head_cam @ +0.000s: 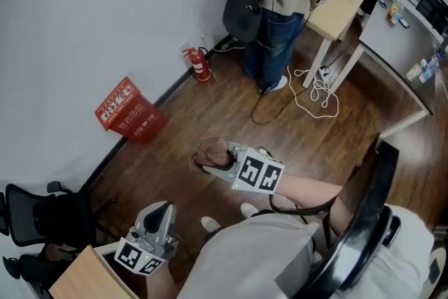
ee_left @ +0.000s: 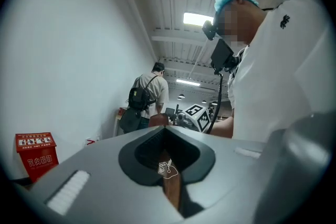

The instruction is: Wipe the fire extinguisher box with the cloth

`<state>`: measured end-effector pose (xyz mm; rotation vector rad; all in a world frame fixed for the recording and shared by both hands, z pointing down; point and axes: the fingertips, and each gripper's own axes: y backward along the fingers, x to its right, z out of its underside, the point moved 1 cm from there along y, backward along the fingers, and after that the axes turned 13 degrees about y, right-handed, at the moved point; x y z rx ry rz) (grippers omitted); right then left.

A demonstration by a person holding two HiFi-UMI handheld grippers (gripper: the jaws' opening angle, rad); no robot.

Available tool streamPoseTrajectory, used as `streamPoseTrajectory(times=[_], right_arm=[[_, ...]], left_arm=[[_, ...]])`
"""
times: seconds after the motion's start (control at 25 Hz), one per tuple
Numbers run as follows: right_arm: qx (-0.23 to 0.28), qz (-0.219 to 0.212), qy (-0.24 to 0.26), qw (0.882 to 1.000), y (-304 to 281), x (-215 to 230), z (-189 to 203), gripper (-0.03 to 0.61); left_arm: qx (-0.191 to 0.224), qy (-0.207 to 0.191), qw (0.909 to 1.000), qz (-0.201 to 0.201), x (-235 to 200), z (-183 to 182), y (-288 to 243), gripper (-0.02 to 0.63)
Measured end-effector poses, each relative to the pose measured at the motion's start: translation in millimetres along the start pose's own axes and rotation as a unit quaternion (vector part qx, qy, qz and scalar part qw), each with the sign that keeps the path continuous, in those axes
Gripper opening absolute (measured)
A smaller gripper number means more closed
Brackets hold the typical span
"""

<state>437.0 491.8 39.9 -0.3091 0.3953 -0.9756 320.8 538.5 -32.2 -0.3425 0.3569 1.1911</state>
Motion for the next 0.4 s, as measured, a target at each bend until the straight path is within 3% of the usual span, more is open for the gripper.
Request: streamPoseTrajectory(times=[0.4], right_arm=[[-0.010, -0.007, -0.002, 1.000, 27.9, -37.2, 2.6, 0.041]], left_arm=[[-0.005, -0.006, 0.9999, 0.007, 43.6, 20.8, 13.3, -0.002]])
